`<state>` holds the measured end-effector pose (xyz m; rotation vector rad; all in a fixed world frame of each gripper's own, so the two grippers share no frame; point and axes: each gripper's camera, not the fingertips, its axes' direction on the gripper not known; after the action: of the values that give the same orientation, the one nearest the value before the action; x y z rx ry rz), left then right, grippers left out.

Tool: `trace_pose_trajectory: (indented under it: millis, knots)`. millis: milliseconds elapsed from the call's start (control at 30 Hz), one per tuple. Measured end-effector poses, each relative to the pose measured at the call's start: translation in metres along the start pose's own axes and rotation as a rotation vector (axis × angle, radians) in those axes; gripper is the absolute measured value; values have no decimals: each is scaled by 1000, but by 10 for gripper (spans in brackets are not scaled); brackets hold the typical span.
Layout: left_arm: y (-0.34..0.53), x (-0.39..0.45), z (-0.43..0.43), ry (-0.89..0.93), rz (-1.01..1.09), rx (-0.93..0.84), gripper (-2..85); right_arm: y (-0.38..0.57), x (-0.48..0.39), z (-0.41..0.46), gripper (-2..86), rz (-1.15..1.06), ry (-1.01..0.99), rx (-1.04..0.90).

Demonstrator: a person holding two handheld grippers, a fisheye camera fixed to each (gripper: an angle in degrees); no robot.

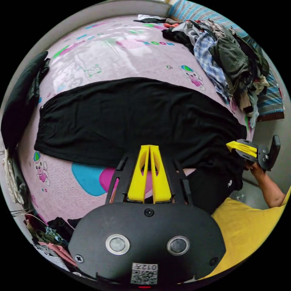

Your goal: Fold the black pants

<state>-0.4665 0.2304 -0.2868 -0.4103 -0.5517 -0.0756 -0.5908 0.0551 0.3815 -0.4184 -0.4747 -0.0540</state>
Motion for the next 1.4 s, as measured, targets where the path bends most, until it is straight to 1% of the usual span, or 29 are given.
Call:
trace_pose_trajectory:
  millis: [67,100,133,167,300,367,433,500,533,633,667,700,733,767,867,1000,1067,1133,1233,1333,1400]
  knots:
    - [6,41,-1,122,111,45,3,18,8,-5,9,16,-13,-9]
    - [7,53,-1,143,155,49,3,26,8,-7,10,8,-32,-9]
    - [9,77,1,155,251,41,3,29,6,-7,11,2,-40,-7]
    - [11,98,4,119,320,29,3,30,0,-7,13,-16,-49,4]
    - [18,145,23,52,432,-47,2,11,-27,5,16,-100,-86,20]
    - [26,161,38,-30,414,-110,2,5,-33,11,15,-107,-46,19]
    - [36,168,44,-31,398,-127,2,3,-33,17,13,-90,10,12]
    - [45,170,48,-3,356,-123,2,5,-33,28,10,-105,-54,-73]
    - [49,171,48,20,330,-120,3,8,-34,26,10,-112,-67,-59]
    - [52,175,50,73,309,-174,3,15,-39,25,8,-199,-88,-97]
    - [50,177,48,57,306,-190,3,16,-37,22,8,-214,-91,-107]
    - [49,178,44,34,299,-174,3,16,-32,15,7,-205,-93,-90]
    - [46,182,31,0,298,-117,3,16,-28,11,7,-197,-96,-72]
    - [41,187,18,-2,305,-59,3,15,-21,1,7,-179,-100,-33]
    - [20,204,1,31,344,23,3,11,-1,-15,7,-135,-88,28]
    - [-9,227,21,-4,383,-17,3,-6,27,-18,7,-55,-25,58]
    - [-18,235,46,2,382,-143,3,-17,40,-20,7,-8,-7,81]
    - [-12,241,55,23,395,-203,3,-29,54,-22,7,39,17,109]
    - [3,248,58,28,415,-237,3,-51,76,-24,7,89,29,120]
    - [5,246,46,62,369,-203,3,-65,94,-23,7,114,68,101]
    - [1,246,29,68,345,-116,3,-63,106,-25,7,138,103,81]
